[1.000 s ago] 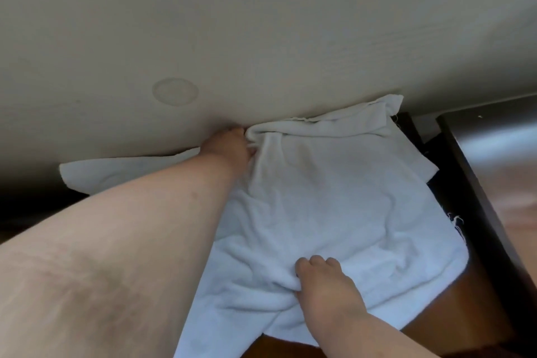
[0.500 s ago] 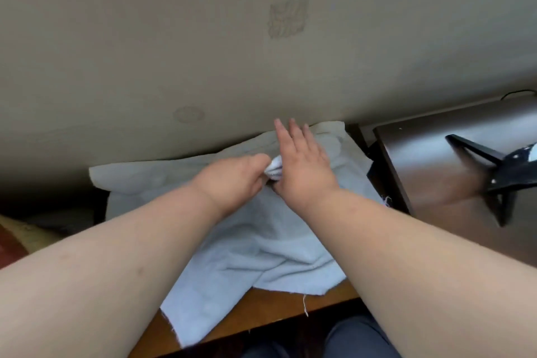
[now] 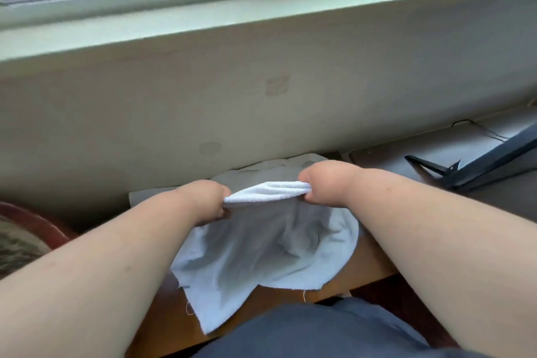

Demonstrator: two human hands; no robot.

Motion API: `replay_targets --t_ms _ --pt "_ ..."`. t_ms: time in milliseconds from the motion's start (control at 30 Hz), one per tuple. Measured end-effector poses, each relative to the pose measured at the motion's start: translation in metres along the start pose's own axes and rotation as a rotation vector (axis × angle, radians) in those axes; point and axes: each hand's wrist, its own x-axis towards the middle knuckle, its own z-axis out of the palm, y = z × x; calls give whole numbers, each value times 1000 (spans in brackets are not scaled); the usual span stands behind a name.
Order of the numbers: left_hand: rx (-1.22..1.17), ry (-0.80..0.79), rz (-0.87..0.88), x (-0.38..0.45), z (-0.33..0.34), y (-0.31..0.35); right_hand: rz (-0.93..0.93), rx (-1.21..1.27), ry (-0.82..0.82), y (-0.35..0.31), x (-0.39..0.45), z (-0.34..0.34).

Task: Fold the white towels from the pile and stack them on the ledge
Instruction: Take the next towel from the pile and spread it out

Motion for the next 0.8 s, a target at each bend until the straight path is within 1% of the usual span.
replay_targets --t_ms 67,133,233,300,400,467,533,600,633,700,800 --pt "-107 60 -22 -12 -11 -2 58 17 30 10 -18 -10" --pt "-278 198 -31 -22 -28 3 129 107 88 18 -36 -21" --pt "-488 401 -21 -33 -57 18 197 268 225 24 -61 -41" --pt "-569 471 15 -42 -76 28 219 385 327 27 -77 -56" --pt "-649 533 75 -52 -101 37 222 567 483 31 -100 -77" --pt "-608 593 110 -57 -118 39 210 577 559 34 -117 -90" --pt "-412 669 126 -64 -135 42 229 498 602 40 -133 -102" --pt "-168 751 151 -74 -152 48 278 411 607 49 -152 -111" --pt "-84 780 178 -79 -161 53 300 387 601 54 -162 -115" --pt "-2 818 229 -89 -178 67 328 353 595 63 -184 -119" --pt "55 868 312 -100 -197 99 353 346 611 76 -222 -122"
